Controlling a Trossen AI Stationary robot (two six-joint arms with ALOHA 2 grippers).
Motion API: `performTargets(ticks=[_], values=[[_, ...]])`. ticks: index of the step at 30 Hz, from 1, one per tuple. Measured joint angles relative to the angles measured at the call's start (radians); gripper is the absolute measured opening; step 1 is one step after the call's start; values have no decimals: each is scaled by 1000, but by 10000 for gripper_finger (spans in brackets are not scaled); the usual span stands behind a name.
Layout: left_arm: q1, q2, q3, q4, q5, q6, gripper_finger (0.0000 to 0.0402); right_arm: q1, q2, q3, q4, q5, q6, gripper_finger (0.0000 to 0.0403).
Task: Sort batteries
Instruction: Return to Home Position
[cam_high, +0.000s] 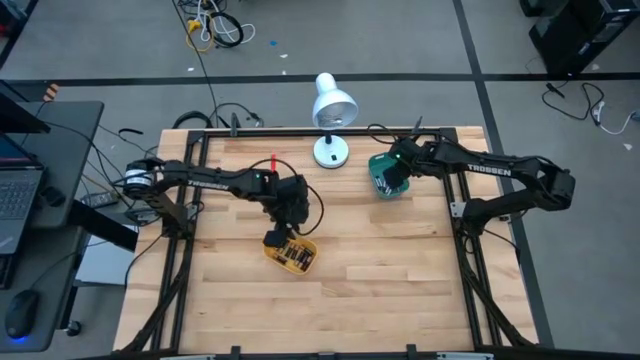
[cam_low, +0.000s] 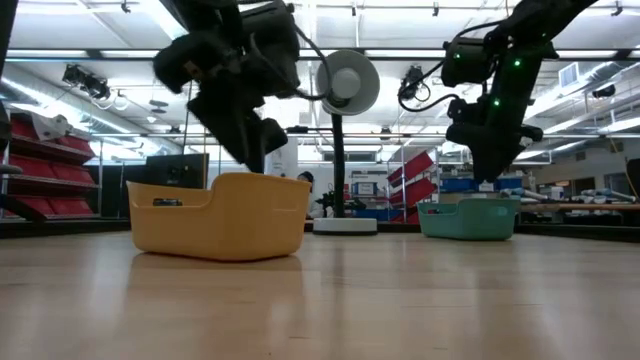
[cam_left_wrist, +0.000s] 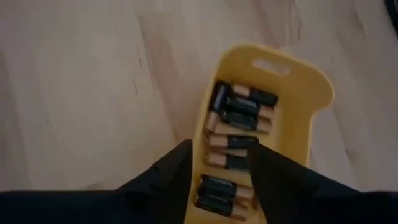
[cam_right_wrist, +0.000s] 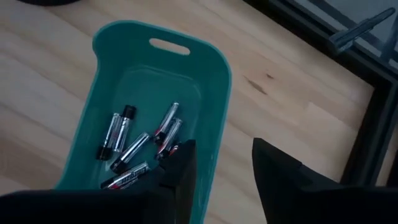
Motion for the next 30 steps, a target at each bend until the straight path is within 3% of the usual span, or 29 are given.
performTargets(ticks=[3,9,14,19,25,30], values=[[-16,0,-23,7,-21,25,189,0,0,0,-2,-5,-3,148],[-22,0,-69,43,-203,34,189,5,0,0,-10,-5,18,147],[-24,0,-86,63,-224,37,158,9,0,0,-26,-6,26,147],[-24,0,-86,64,-222,18,99,8,0,0,-39,-6,20,138],[-24,0,-86,78,-241,-149,17,8,0,0,-38,-6,14,116],[-23,0,-86,80,-300,-385,28,8,-1,0,-38,-5,-8,102]])
